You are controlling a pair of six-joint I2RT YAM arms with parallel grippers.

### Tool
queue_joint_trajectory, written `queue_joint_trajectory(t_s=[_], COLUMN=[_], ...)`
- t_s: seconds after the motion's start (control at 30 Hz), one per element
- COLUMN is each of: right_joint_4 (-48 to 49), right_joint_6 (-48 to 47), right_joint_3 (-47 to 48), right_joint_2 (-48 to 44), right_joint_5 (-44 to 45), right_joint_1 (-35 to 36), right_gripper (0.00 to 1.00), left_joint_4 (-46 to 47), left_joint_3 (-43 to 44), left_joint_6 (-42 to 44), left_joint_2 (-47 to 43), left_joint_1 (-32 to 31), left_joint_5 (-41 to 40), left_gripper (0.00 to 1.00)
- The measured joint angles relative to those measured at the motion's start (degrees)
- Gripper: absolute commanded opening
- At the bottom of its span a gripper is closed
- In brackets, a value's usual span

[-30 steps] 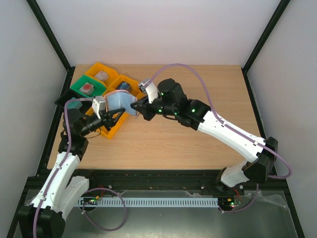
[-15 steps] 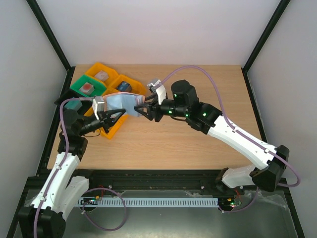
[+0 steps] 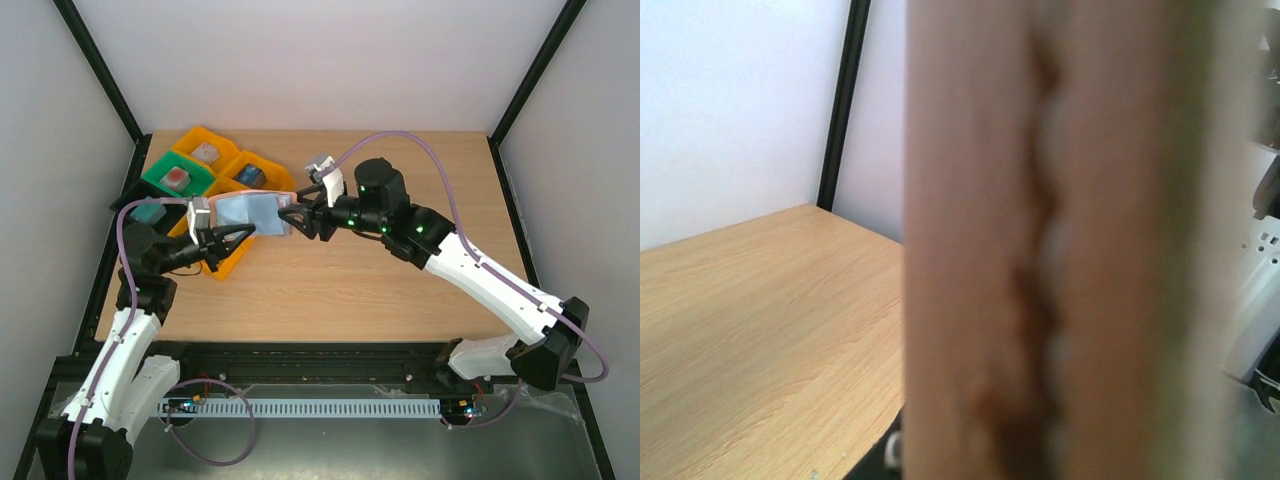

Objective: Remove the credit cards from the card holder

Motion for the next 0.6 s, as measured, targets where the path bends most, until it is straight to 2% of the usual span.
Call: queue_joint_trajectory(t_s=[0.33,0.6], right_joint_4=[-2.38,-2.05], right_joint_6=[-4.59,-3.74], right_joint_3=[0.02,0.04], right_joint_2=[-1.60,-1.20], right_joint_5=[0.04,-1.64], right_joint_1=[-0.42,-0.42], right_gripper=[0.63,0.65], left_joint_4=[0.50,1.36], left_joint_3=[0.00,0.00], left_joint_6=[0.17,0.42], left_joint_2=[0.00,0.02], left_joint_1=[0.00,-0.68], left_joint_5=[1.49,1.55], left_gripper=[0.02,0.02])
